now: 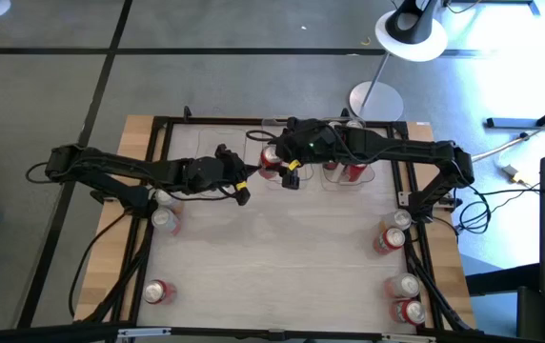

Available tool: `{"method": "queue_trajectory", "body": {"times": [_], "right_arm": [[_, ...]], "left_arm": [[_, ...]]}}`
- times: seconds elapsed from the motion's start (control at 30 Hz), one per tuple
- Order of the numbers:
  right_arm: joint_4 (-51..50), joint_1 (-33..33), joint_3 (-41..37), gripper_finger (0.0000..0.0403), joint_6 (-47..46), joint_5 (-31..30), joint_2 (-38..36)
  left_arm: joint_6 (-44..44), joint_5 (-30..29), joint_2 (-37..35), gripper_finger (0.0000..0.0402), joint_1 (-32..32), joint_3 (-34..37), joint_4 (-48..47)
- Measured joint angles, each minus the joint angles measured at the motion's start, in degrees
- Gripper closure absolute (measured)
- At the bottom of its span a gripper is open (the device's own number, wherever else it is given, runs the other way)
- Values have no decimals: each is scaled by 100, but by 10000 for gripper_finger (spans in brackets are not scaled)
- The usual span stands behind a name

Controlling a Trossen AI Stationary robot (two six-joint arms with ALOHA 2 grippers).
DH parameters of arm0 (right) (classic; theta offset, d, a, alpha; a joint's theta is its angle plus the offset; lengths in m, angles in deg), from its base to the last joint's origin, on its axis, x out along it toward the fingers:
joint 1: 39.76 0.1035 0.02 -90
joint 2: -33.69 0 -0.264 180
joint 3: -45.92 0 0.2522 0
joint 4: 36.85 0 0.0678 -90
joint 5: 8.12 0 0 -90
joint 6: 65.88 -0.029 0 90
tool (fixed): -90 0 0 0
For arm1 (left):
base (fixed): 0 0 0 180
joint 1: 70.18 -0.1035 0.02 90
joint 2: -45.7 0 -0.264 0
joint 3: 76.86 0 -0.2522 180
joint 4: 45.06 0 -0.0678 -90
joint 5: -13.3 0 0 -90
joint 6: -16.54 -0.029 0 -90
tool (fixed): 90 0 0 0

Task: Sort soda cans
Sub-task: Put the top right red soda can into the middle transparent bin

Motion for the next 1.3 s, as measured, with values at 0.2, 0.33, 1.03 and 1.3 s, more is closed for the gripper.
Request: {"method": "queue_trajectory", "body": {"times": [0.2,0.33,1.03,1.3], "right_arm": [[-383,-57,-13,126,55,-546,13],[-645,-255,-56,126,145,-925,13],[2371,-2207,-1882,123,-56,100,912],[2680,-2260,-1882,120,-34,228,1327]], "left_arm": [[2,73,-81,394,55,-5,47],[-27,64,-417,394,176,-7,-81],[0,7,-1166,394,345,-14,-487],[271,3,-1161,394,345,-14,-403]]}}
